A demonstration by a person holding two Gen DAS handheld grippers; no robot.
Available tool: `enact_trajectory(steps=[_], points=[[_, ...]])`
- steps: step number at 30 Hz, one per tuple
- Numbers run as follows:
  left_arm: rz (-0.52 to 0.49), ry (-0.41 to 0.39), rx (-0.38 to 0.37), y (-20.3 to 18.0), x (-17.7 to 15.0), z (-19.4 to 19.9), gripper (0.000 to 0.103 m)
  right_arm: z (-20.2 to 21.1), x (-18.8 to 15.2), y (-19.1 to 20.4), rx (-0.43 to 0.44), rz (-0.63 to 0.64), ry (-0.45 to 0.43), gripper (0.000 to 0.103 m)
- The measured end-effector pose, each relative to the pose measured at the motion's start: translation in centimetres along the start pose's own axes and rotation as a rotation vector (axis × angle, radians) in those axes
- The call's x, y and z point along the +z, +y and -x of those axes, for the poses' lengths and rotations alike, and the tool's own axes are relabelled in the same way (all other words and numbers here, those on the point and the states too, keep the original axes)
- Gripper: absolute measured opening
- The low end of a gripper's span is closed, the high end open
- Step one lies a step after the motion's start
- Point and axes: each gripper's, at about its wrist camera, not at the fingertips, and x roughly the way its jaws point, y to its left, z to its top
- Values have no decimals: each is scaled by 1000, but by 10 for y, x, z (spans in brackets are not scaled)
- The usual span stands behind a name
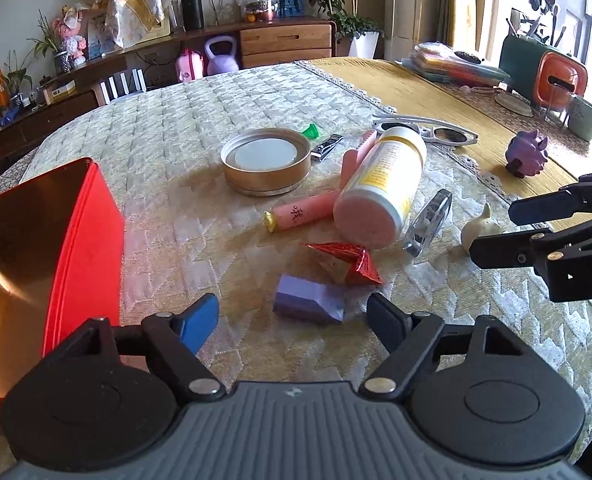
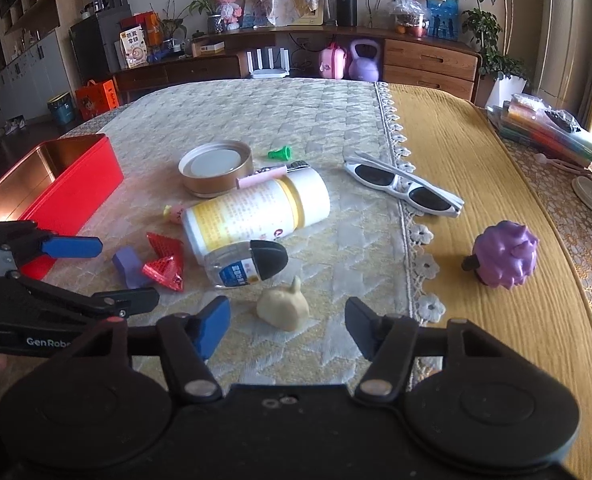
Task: Organize rigid objects
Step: 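Close the left gripper on the lavender block while the right gripper grasps the cream bulb, then carry the lavender block and cream bulb with both grippers into the red tin box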
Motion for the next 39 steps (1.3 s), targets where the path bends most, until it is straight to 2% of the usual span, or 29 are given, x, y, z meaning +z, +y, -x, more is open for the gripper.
enact_trajectory(steps=[5, 8, 13, 15, 21, 29, 39], points=[[-12, -17, -9, -1, 1, -2, 74, -8, 1, 3, 5, 3, 15, 48], [-10, -20, -25, -1, 3, -2, 64, -11, 1, 3, 5, 1, 24, 43], [-26, -29, -43, -3, 4, -2, 42, -14, 1, 4, -2, -2, 31, 33], [-26, -30, -46, -3, 4, -1, 37, -14, 0, 3, -7, -6, 32, 30], [-5, -21, -41, 2, 5, 0, 37, -11, 0, 4, -17, -18, 31, 29], [43, -17, -58, 12, 5, 21, 37, 11, 2, 14, -15, -12, 12, 29], [99, -44, -54, 31, 10, 64, 37, 48, 21, 49, 51, 52, -27, 29]])
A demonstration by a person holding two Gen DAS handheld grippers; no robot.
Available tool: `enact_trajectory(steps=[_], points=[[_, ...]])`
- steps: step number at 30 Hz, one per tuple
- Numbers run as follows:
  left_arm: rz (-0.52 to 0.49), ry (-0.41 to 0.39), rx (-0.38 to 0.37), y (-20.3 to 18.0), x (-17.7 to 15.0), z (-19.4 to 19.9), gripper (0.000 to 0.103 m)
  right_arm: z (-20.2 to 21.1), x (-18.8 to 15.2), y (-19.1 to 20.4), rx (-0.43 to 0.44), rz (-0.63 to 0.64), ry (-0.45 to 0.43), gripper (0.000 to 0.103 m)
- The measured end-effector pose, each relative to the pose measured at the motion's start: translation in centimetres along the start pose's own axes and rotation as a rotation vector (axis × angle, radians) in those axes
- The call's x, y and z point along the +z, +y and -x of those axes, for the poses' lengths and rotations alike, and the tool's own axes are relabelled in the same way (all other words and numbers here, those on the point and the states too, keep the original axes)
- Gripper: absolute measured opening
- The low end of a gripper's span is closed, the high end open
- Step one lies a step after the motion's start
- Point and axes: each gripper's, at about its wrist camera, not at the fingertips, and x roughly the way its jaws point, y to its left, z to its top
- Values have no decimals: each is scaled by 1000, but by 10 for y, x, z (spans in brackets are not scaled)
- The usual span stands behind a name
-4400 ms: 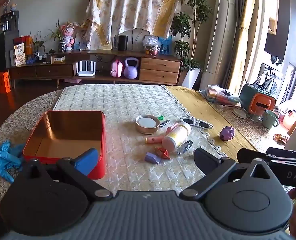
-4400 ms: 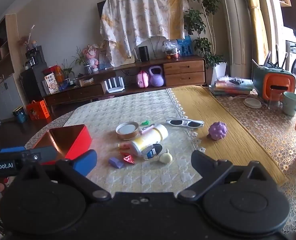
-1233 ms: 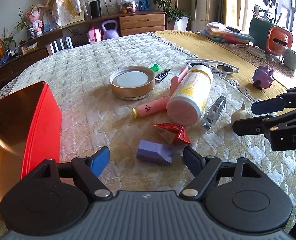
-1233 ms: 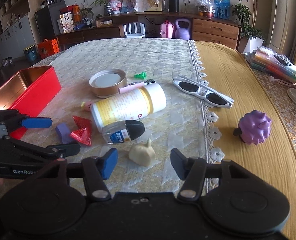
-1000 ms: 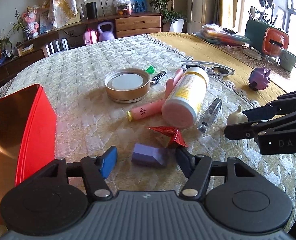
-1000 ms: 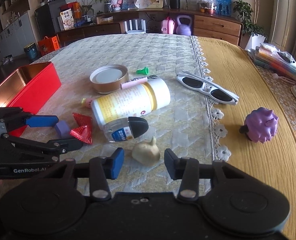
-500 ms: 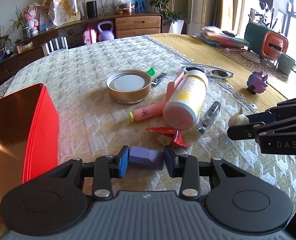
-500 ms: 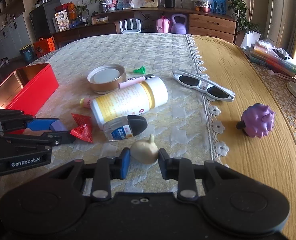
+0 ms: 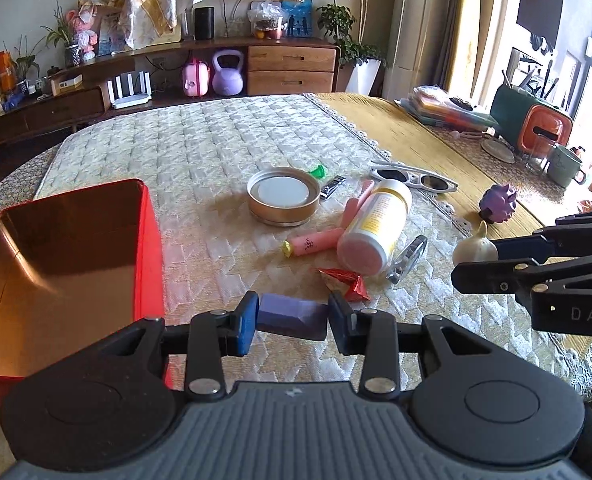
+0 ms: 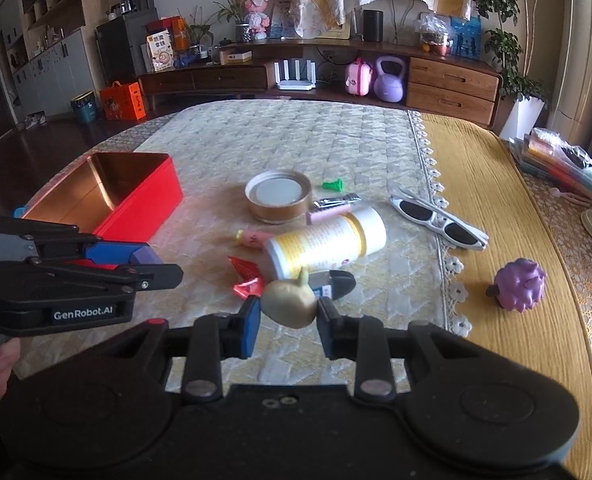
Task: Organize rigid objects
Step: 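Carry the lavender block and cream bulb with both grippers into the red tin box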
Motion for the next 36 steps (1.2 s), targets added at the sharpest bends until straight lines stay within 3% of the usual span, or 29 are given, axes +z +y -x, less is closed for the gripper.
enact_trajectory(steps=[18, 30, 36], points=[[104, -54, 116, 79, 33, 38, 37, -8, 60, 84, 130, 163, -54, 29], [190, 14, 230, 163, 42, 5, 37, -72, 96, 131, 175, 238, -24, 29], [198, 72, 237, 191, 58, -25, 37, -113, 112, 153, 182, 296, 7, 29]])
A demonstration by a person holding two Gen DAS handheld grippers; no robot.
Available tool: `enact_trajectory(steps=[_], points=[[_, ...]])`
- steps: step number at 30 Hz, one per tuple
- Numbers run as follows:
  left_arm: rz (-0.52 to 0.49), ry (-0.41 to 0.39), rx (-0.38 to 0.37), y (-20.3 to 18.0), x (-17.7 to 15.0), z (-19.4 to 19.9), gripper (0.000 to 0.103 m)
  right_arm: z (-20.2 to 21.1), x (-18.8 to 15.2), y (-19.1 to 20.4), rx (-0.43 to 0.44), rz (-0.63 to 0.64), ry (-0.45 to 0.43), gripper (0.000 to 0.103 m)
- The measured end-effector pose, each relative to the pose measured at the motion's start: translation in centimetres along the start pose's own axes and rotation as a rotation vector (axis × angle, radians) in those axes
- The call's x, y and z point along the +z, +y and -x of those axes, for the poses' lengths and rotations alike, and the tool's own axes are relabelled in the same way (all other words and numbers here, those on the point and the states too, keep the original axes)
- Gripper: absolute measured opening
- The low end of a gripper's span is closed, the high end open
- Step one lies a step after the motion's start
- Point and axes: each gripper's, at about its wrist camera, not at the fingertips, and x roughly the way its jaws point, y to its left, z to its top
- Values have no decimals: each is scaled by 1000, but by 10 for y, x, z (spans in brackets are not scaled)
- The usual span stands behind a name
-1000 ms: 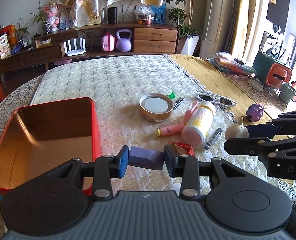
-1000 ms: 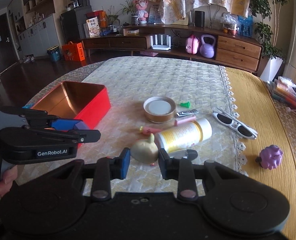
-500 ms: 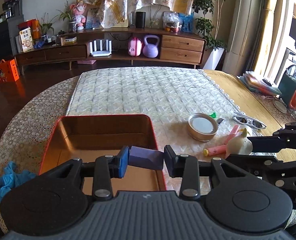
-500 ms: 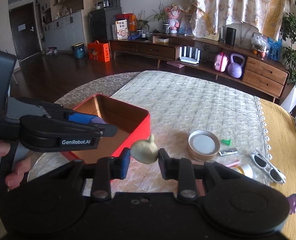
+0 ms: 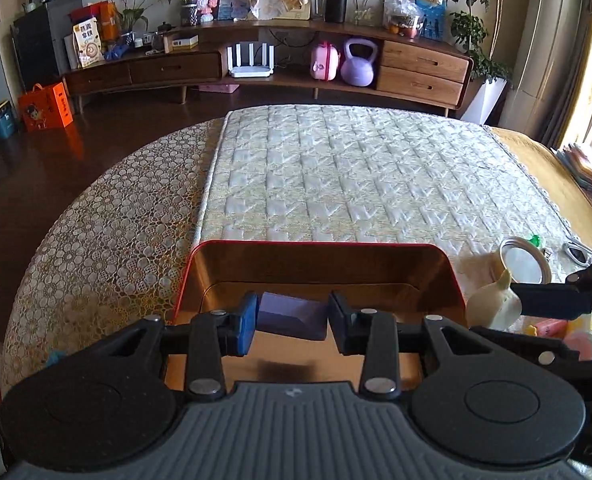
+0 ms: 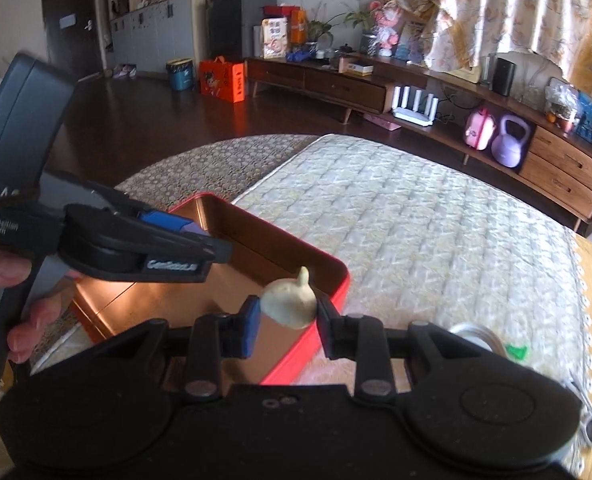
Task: Organize rigid objects
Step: 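Carry the lavender block and cream bulb with both grippers into the red tin box, then open the left gripper releasing the block while the right gripper releases the bulb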
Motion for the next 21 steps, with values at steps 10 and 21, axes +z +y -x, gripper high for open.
enact_trajectory(steps=[10, 21], points=[[9, 62, 26, 10, 13, -40, 37, -58, 12, 15, -13, 70, 83, 29], [-25, 78, 57, 5, 17, -58, 37, -87, 9, 24, -12, 98, 146, 29]])
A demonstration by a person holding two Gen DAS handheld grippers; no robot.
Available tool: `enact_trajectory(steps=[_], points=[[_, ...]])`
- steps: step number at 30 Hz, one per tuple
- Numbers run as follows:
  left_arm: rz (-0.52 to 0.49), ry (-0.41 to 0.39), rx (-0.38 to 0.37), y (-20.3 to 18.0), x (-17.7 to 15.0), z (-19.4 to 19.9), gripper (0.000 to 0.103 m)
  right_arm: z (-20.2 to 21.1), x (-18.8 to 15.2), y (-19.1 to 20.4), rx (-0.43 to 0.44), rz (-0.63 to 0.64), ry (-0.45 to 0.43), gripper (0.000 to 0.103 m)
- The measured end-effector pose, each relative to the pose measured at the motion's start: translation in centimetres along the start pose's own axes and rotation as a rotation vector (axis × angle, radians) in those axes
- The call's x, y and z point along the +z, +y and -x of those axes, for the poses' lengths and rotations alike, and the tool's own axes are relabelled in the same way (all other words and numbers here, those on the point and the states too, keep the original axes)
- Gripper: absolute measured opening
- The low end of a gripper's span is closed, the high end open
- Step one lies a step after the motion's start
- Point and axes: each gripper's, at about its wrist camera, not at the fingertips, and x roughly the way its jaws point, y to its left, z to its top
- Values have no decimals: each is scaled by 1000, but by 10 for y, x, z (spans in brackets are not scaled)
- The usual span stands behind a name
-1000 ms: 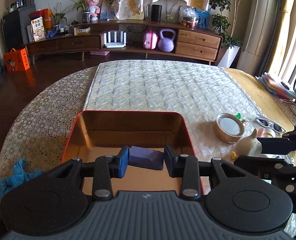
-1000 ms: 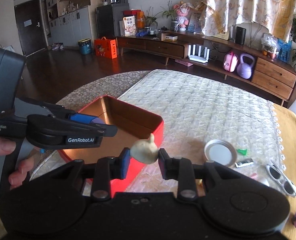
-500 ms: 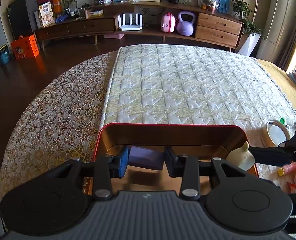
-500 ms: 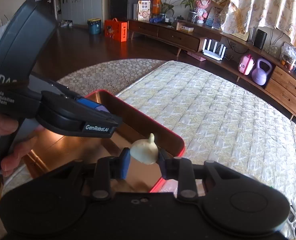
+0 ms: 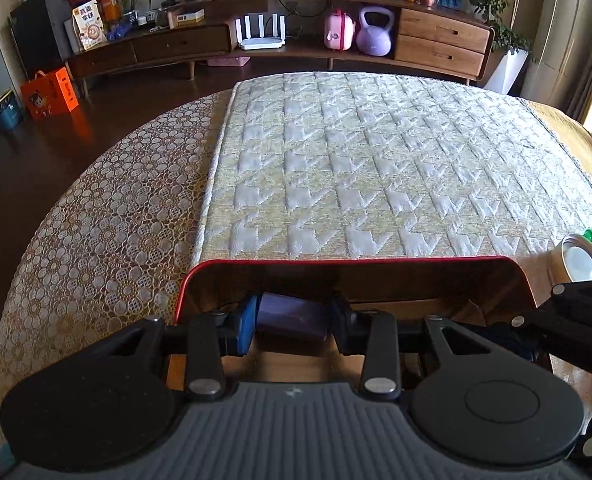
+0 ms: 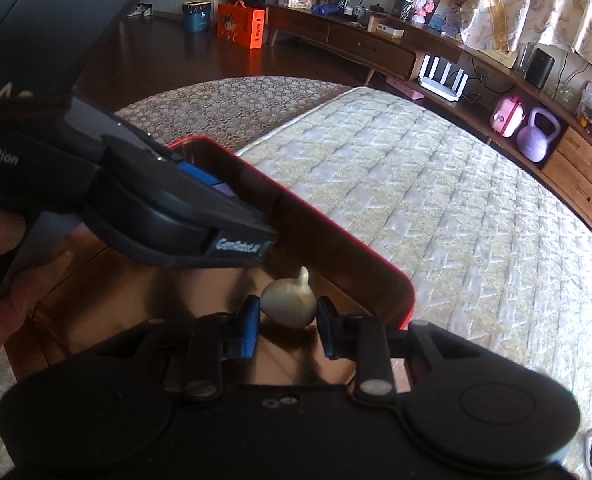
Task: Organize rigid objects
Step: 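Open the left gripper releasing the block while the right gripper releases the bulb, then lift both open grippers up out of the red tin box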
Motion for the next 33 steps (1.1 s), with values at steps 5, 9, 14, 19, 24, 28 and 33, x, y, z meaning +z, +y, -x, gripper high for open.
enact_trajectory(steps=[5, 9, 14, 19, 24, 28, 33], points=[[-20, 3, 21, -3, -1, -1, 38, 1, -2, 4, 5, 6, 1, 32], [-17, 10, 22, -3, 0, -1, 38, 7, -6, 5, 10, 6, -5, 36], [19, 3, 5, 0, 1, 5, 60, 22, -11, 4, 26, -11, -26, 43], [38, -10, 1, 4, -2, 16, 60, 36, -16, 5, 32, -29, -41, 45], [38, -28, 4, 4, -7, 32, 60, 57, -18, 2, 56, -68, -71, 51], [50, -47, -8, 4, -10, 46, 60, 75, -22, 0, 66, -101, -92, 54], [34, -88, -1, -4, -15, 69, 60, 97, -26, -5, 80, -146, -115, 57]])
